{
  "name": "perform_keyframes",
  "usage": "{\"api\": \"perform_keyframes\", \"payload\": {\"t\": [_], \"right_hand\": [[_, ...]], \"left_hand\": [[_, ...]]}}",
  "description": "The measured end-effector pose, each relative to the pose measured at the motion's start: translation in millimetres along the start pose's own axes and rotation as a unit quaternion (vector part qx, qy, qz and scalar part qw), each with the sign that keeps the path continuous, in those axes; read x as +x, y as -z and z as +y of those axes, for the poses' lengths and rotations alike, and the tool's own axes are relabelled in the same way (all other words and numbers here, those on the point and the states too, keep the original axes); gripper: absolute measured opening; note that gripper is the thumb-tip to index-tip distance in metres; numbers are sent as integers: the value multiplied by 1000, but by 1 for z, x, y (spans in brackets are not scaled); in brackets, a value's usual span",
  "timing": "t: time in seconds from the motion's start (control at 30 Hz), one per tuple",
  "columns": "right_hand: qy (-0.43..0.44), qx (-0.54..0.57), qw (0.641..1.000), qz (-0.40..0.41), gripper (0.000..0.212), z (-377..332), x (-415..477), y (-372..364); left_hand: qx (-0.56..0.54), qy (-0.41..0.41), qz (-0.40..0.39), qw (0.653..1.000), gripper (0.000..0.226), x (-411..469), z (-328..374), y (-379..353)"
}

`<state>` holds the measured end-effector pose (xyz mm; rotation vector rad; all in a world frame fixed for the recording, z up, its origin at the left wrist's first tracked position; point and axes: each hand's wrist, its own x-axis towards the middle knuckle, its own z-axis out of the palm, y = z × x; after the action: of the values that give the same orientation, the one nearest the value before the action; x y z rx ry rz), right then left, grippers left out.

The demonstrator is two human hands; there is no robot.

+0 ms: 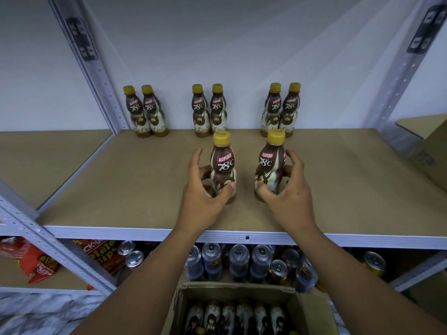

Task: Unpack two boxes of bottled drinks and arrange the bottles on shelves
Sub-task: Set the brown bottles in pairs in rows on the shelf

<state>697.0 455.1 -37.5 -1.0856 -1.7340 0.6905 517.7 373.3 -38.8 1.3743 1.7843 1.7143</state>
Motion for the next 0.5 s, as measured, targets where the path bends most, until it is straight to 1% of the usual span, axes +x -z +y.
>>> {"api": "perform_keyframes", "payload": {"t": [0.23,0.5], "right_hand": [[20,0,999,27,107,-3,-1,-1],[16,-21,1000,8,103,2,2,-2]], "left_hand": [[3,3,4,1000,100,1,1,1],[4,5,0,1000,102,1,-2,1]]}}
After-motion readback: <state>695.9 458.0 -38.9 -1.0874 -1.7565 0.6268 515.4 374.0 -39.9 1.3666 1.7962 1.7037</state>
